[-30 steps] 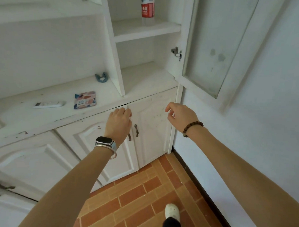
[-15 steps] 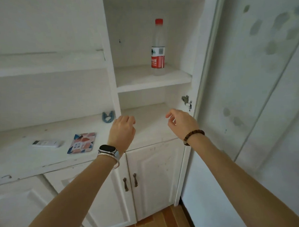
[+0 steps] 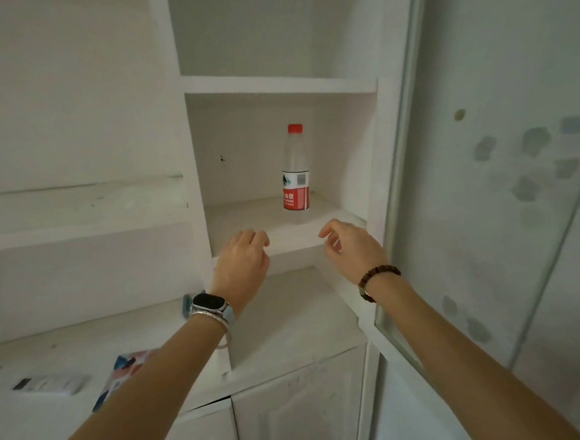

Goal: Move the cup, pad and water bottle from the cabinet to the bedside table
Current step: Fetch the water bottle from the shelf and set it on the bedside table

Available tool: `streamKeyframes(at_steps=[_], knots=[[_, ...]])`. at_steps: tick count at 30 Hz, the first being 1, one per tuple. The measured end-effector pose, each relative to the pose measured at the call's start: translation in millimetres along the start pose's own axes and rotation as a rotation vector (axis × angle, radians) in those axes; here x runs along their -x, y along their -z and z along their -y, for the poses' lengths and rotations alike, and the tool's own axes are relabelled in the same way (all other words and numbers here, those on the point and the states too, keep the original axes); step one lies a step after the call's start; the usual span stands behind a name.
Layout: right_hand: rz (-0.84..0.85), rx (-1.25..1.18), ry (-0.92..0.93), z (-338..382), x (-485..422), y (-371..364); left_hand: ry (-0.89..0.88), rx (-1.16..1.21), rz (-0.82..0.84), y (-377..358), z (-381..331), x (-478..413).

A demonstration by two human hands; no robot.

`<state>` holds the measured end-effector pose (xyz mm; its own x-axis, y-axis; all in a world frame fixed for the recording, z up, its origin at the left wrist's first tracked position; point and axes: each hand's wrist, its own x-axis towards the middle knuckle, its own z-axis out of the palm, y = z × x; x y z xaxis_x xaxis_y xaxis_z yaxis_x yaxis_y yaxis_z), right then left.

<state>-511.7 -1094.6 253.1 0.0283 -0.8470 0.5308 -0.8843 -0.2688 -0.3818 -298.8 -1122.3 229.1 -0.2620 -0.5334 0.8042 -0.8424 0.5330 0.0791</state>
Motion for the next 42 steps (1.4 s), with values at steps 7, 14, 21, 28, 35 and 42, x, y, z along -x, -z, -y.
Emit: streamKeyframes(at_steps=[7, 14, 21, 28, 35, 42], knots=[[-0.089, -0.046, -0.003, -0.5, -58.7, 15.8, -0.051, -0.015, -0.018, -12.7, 11.0, -55.7], [-0.121, -0.151, -0.065, -4.4, -118.3, 14.9, -0.022, -0.126, 0.077, -37.1, 16.3, -93.4], [-0.035, -0.265, -0.138, -3.6, -180.3, -7.7, 0.073, -0.189, 0.252, -72.7, 15.2, -118.9], [-0.016, -0.450, -0.151, 6.2, -217.9, -29.9, 0.074, -0.230, 0.303, -93.6, 14.7, -121.7], [-0.113, -0.430, -0.150, 8.0, -225.7, -43.5, 0.090, -0.143, 0.317, -98.4, 18.3, -119.2], [-0.158, -0.407, -0.109, 13.9, -214.9, -36.1, 0.078, -0.026, 0.309, -93.8, 17.2, -111.8]])
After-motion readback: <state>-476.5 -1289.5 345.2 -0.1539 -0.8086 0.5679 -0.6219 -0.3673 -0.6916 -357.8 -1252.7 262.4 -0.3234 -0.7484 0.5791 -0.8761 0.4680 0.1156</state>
